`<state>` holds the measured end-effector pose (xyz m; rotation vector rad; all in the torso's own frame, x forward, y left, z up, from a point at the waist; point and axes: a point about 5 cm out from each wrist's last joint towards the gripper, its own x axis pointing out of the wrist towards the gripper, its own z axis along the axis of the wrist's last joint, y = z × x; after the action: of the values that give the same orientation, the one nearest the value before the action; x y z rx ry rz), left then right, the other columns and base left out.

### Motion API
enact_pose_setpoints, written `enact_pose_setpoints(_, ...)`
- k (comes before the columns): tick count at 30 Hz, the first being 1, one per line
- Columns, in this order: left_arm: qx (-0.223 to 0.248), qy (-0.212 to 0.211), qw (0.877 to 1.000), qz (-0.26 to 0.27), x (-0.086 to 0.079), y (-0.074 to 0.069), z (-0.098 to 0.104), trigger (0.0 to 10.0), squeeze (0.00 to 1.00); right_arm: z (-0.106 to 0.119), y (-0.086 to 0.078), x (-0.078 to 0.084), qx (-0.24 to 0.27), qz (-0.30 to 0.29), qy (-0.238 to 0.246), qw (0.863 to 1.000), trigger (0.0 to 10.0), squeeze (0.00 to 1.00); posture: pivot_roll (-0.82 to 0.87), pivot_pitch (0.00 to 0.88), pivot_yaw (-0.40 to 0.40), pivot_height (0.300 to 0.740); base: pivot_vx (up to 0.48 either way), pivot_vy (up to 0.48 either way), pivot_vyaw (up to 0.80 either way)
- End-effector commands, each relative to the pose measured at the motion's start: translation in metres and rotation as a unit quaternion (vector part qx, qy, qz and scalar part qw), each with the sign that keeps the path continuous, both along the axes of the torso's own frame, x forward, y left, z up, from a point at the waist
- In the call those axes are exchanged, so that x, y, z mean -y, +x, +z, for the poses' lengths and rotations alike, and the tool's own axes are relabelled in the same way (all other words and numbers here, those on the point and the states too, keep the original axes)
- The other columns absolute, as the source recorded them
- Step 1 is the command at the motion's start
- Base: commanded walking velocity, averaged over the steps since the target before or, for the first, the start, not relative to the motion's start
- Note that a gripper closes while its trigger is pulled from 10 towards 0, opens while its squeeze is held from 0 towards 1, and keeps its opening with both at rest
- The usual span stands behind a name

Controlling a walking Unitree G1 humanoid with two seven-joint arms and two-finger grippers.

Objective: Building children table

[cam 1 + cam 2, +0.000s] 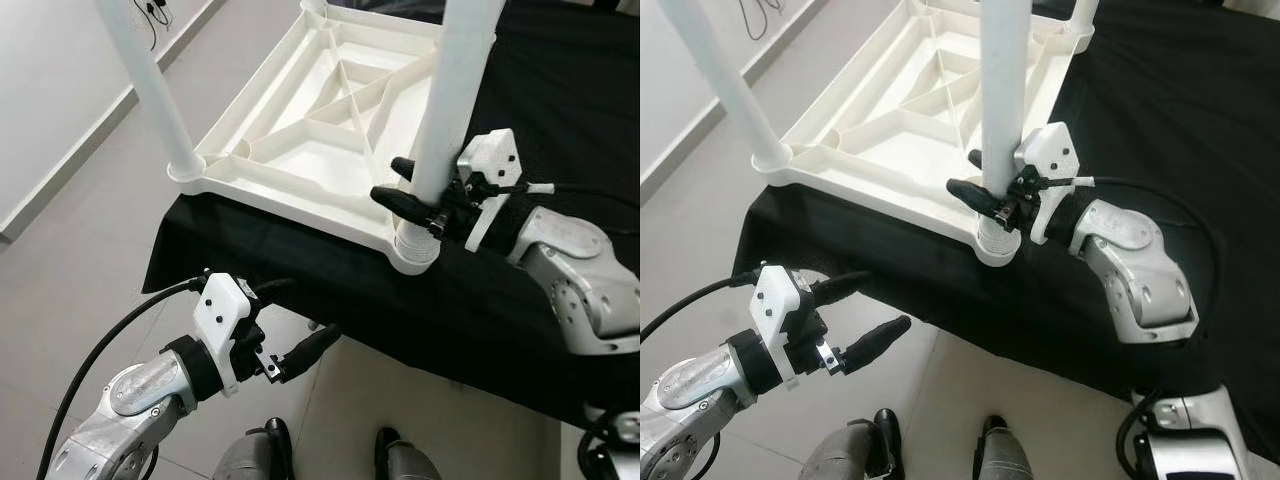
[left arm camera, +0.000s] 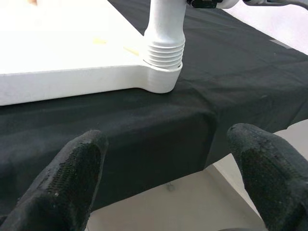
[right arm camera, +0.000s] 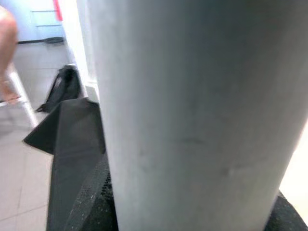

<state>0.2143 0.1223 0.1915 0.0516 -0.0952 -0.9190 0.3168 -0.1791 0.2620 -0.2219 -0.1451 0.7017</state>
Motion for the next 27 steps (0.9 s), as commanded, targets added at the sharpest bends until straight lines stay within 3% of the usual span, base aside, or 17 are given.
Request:
enact_pose_setpoints(1,-0.005,0.006,1.000,-0.004,0.000,-0.001,-0.004,10.0,0.00,-0.034,0.003,0.019,-0.081,-0.079,-0.007,0.994,10.0,0.00,-0.02,0.326,0.020,0.740,0.000,0.000,0.00)
enact_pose_setpoints(6,-0.005,0.006,1.000,-0.006,0.000,-0.001,-0.004,10.0,0.00,-0.038,-0.001,0.019,-0.080,-0.121,0.010,0.989,10.0,0.00,-0.02,0.327,0.023,0.740,0.000,0.000,0.00)
enact_pose_setpoints(16,-0.006,0.008,1.000,-0.008,-0.002,0.002,-0.005,10.0,0.00,-0.050,-0.023,0.002,-0.060,-0.185,0.072,0.978,10.0,0.00,-0.03,0.327,0.036,0.740,0.000,0.000,0.00)
enact_pose_setpoints(19,-0.005,0.009,1.000,-0.010,-0.002,0.002,-0.005,10.0,0.00,-0.066,-0.033,0.002,-0.068,-0.277,0.066,0.956,10.0,0.00,-0.02,0.326,0.042,0.740,0.000,0.000,0.00)
enact_pose_setpoints(22,-0.004,0.009,1.000,-0.011,-0.002,0.003,-0.005,10.0,0.00,-0.068,-0.037,0.003,-0.065,-0.312,0.068,0.945,10.0,0.00,-0.03,0.325,0.044,0.740,0.000,0.000,0.00)
enact_pose_setpoints(24,-0.003,0.012,1.000,-0.013,-0.001,0.004,-0.006,10.0,0.00,-0.068,-0.045,0.003,-0.063,-0.373,0.068,0.923,10.0,0.00,-0.03,0.323,0.044,0.740,0.000,0.000,0.00)
enact_pose_setpoints(25,-0.003,0.014,1.000,-0.014,-0.002,0.005,-0.006,10.0,0.00,-0.068,-0.050,-0.001,-0.061,-0.394,0.071,0.914,10.0,0.00,-0.03,0.318,0.045,0.740,0.000,0.000,0.00)
enact_pose_setpoints(26,-0.003,0.014,1.000,-0.014,-0.002,0.005,-0.006,10.0,0.00,-0.068,-0.050,-0.001,-0.061,-0.394,0.071,0.914,10.0,0.00,-0.03,0.318,0.045,0.740,0.000,0.000,0.00)
enact_pose_setpoints(27,-0.004,0.016,1.000,-0.013,-0.003,0.006,-0.008,10.0,0.00,-0.065,-0.059,-0.019,-0.062,-0.406,0.088,0.908,10.0,0.00,-0.03,0.314,0.047,0.740,0.000,0.000,0.00)
